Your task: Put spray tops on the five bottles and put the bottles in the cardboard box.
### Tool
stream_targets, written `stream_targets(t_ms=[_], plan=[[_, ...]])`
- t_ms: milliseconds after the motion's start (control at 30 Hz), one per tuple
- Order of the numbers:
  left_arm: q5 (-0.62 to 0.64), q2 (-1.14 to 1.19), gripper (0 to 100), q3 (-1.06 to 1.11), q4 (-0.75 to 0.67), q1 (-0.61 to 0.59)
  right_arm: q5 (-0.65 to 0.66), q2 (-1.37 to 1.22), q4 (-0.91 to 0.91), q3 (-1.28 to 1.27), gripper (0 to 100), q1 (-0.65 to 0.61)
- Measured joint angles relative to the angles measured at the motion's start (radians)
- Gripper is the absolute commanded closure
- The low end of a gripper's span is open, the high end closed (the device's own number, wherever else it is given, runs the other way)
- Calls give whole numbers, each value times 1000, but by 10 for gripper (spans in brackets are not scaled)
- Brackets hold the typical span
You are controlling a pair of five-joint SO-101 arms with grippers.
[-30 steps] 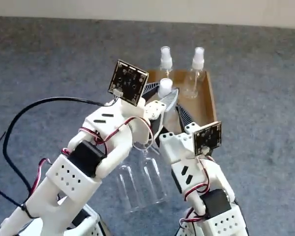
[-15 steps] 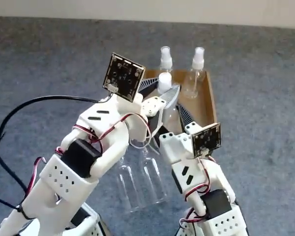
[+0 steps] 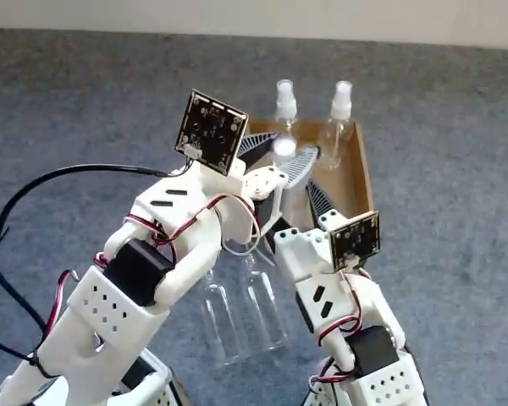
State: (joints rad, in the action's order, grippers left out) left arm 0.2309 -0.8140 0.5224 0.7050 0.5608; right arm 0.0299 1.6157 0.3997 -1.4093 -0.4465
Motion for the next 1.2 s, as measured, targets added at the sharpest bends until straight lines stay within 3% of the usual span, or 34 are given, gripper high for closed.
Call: stream_targets(t_ms=[133, 367, 533, 933, 1200], plan=[[0, 0, 818, 0, 40, 2, 0, 0, 0, 0, 995, 0], [-54, 2, 986, -66, 41, -29, 0, 0, 0, 0, 995, 0], [-63, 3, 986, -133, 41, -71, 0, 0, 0, 0, 995, 0], [-129, 5, 986, -135, 41, -11, 0, 0, 0, 0, 995, 0], [-173, 141, 986, -166, 41, -5, 0, 0, 0, 0, 995, 0]])
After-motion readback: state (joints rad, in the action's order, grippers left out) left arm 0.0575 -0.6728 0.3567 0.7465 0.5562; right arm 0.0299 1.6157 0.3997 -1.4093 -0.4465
